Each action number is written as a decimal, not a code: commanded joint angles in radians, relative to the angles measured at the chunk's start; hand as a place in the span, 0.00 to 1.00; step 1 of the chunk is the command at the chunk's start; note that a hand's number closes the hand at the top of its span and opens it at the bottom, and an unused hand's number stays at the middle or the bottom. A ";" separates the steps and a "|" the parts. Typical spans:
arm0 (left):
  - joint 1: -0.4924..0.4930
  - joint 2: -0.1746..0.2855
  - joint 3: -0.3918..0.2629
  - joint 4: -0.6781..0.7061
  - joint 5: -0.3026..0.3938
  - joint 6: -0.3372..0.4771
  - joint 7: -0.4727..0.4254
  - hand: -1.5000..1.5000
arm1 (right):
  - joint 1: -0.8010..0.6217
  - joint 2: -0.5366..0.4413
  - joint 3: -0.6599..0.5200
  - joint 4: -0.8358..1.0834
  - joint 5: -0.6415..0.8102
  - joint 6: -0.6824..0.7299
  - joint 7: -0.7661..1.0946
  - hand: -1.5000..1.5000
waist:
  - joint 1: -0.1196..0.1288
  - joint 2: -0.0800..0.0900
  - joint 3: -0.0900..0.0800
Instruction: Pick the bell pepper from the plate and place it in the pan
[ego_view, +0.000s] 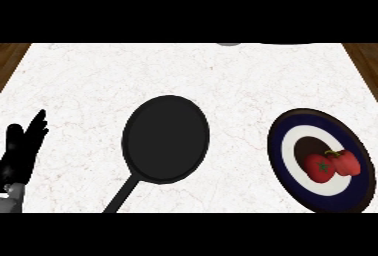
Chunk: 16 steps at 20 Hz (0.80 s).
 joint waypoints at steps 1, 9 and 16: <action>-0.039 0.025 0.017 0.034 0.000 -0.032 0.018 0.50 | 0.036 -0.102 -0.002 -0.064 0.159 0.039 -0.095 0.00 | 0.004 -0.004 -0.003; -0.011 -0.036 -0.005 0.060 -0.031 -0.015 -0.053 0.50 | 0.047 -0.277 0.085 -0.230 0.472 -0.145 0.057 0.00 | 0.025 -0.001 -0.006; -0.041 -0.062 0.011 0.077 -0.034 -0.029 -0.047 0.50 | 0.106 -0.263 0.174 -0.341 0.730 -0.225 0.163 0.00 | 0.023 -0.003 -0.004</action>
